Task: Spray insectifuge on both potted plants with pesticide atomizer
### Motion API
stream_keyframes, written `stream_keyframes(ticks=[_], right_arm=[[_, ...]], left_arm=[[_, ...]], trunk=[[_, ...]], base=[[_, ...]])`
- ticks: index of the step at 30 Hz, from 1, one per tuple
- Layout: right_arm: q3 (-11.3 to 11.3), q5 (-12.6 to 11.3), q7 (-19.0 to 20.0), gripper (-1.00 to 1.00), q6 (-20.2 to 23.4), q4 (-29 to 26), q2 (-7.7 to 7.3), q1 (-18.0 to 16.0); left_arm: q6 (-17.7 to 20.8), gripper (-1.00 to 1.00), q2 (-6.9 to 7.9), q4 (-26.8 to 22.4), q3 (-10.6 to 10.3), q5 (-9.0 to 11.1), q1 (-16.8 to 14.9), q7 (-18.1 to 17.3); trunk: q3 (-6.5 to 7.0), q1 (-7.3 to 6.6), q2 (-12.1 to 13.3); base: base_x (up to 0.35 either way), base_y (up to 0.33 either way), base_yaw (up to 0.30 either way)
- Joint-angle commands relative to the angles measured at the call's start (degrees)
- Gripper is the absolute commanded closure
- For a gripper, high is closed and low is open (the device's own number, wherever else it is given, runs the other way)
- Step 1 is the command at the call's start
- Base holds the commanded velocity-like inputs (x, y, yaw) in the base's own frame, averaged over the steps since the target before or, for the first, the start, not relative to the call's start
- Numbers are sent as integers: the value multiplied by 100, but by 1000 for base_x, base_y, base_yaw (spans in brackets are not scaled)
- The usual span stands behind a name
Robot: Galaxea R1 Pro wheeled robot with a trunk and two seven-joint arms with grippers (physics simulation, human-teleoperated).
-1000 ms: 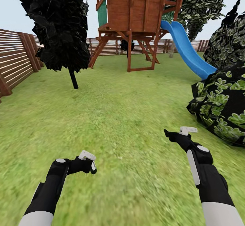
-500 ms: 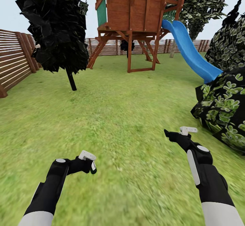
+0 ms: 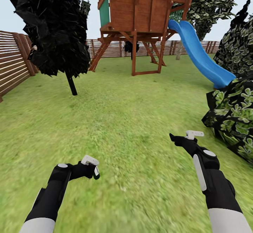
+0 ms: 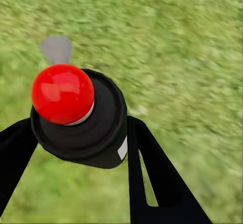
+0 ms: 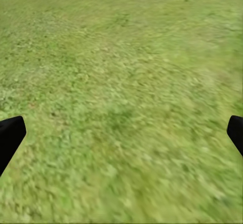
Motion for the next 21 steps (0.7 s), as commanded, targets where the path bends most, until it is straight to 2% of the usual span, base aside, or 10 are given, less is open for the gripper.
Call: stream_keyframes(ticks=[1,21], right_arm=[[-8,-22,20,-100,32,-6,0,-3],[-10,-22,20,-100,32,-6,0,-3]], left_arm=[[25,100,-7,-5,18,-36,-5,-51],[25,100,-5,-10,18,-36,-5,-51]], trunk=[[-6,3,-2],[-6,3,-2]], base=[[347,0,0],[347,0,0]])
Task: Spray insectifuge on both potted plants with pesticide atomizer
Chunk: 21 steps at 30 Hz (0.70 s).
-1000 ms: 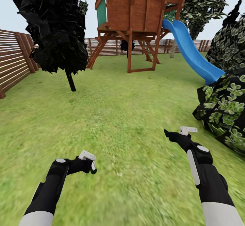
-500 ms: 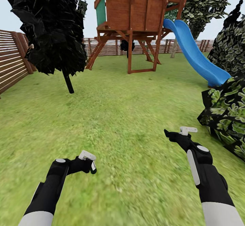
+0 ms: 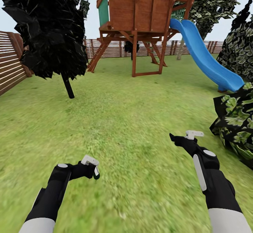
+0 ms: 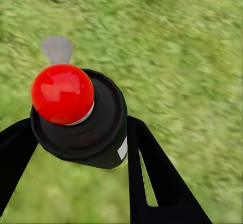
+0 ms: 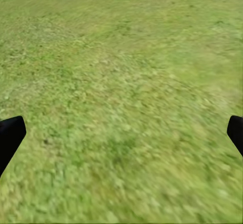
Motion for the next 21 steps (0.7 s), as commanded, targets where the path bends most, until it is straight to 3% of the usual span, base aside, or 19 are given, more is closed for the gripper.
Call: stream_keyframes(ticks=[1,21], right_arm=[[-7,-22,19,-100,32,-6,0,-3],[-6,-22,20,-100,32,-6,0,-3]], left_arm=[[25,100,-10,-7,18,-36,-5,-51],[25,100,-8,-5,18,-36,-5,-51]], trunk=[[-6,3,-2],[-6,3,-2]], base=[[347,0,0],[347,0,0]])
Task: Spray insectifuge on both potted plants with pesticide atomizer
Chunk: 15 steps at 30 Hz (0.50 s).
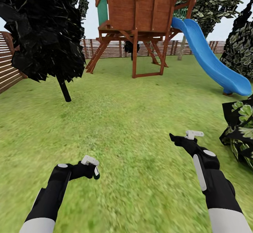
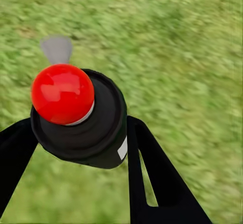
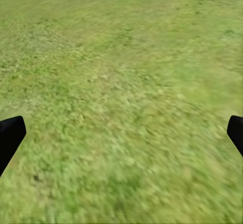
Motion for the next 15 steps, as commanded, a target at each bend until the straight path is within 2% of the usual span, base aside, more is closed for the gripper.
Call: stream_keyframes(ticks=[1,15], right_arm=[[-8,-22,19,-100,32,-6,0,-3],[-15,-22,19,-100,32,-6,0,-3]], left_arm=[[25,100,-9,-6,18,-36,-5,-51],[25,100,-9,-5,18,-36,-5,-51]], trunk=[[-6,3,-2],[-6,3,-2]], base=[[347,0,0],[347,0,0]])
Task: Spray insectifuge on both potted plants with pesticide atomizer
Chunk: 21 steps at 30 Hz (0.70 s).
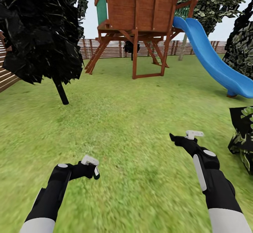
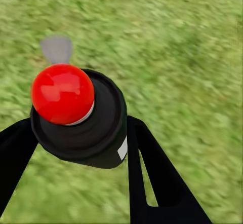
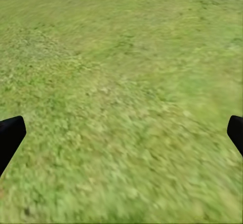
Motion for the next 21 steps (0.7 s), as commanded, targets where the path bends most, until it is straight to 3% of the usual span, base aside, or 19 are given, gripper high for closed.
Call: stream_keyframes(ticks=[1,21], right_arm=[[-9,-22,21,-100,32,-6,-1,-3],[17,-22,27,-100,84,-85,4,-3]], left_arm=[[25,100,-6,-10,18,-36,-5,-52],[25,100,-4,-9,18,-36,-5,-60]], trunk=[[-6,3,-2],[-6,3,-2]], base=[[346,0,0],[347,0,0]])
